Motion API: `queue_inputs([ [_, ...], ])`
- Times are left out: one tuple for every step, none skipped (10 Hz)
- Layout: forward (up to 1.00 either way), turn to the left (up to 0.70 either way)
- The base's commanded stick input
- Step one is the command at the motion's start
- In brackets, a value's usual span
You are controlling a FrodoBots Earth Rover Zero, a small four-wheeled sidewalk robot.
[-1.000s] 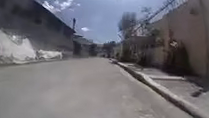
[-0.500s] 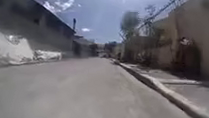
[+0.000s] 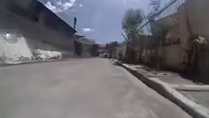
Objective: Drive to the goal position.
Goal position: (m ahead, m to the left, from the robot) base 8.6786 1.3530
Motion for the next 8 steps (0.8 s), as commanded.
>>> queue_inputs([
  [0.85, 0.0],
  [0.85, 0.0],
  [0.85, 0.0],
  [0.85, 0.0],
  [0.85, 0.0],
  [0.85, 0.0],
  [0.85, 0.0],
  [0.85, 0.0],
])
